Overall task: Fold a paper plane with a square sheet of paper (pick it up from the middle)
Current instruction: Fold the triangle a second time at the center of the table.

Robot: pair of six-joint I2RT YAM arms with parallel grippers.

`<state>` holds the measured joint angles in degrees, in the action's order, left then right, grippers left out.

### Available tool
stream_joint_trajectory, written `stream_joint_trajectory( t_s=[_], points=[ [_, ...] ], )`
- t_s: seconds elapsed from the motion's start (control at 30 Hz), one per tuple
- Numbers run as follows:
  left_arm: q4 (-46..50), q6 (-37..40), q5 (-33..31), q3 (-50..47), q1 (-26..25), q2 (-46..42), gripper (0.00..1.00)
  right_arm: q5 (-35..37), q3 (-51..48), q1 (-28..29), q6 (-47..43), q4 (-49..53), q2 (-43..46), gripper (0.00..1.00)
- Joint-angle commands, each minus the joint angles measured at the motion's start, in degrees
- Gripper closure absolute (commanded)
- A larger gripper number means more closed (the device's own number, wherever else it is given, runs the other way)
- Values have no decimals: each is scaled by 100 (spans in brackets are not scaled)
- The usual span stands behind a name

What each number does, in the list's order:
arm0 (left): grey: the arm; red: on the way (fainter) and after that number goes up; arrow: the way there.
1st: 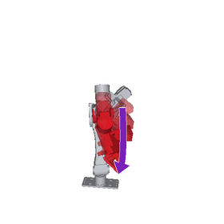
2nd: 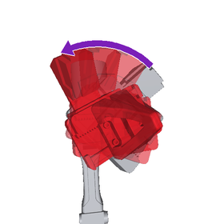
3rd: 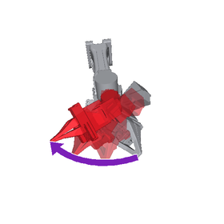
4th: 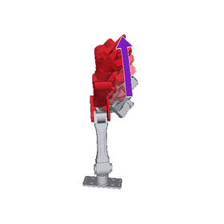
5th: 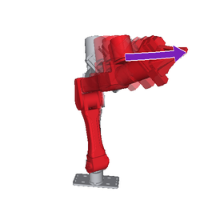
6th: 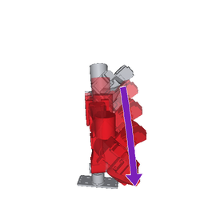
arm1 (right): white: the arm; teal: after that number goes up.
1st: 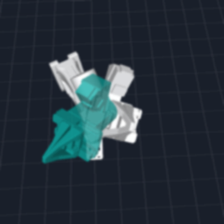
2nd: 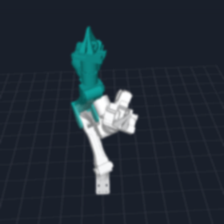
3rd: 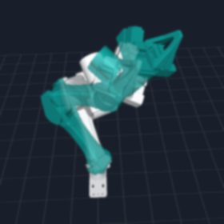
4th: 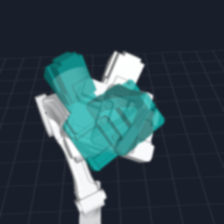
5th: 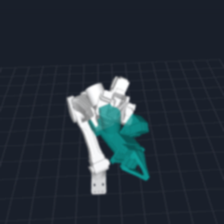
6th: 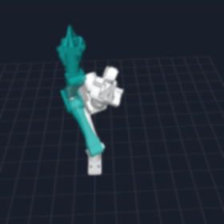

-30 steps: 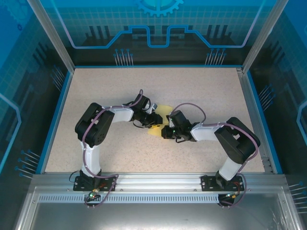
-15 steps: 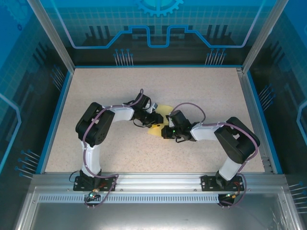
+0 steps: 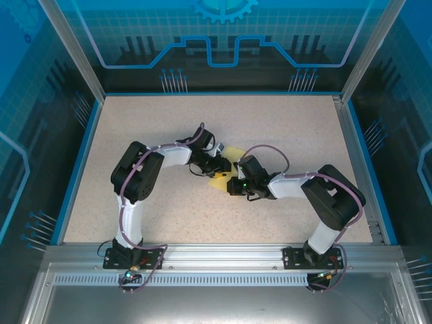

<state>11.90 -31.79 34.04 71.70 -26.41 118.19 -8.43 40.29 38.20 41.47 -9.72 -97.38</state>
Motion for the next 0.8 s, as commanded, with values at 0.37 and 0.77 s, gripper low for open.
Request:
stream_joint_trajectory(
  t_s=[0.37, 0.77],
  points=[
    [359, 428, -853, 439, 489, 414, 62, 34, -337, 21, -149, 791, -231, 96],
    [648, 612, -1150, 908, 655, 424, 62, 8, -397, 41, -175, 857, -125, 96]
  ],
)
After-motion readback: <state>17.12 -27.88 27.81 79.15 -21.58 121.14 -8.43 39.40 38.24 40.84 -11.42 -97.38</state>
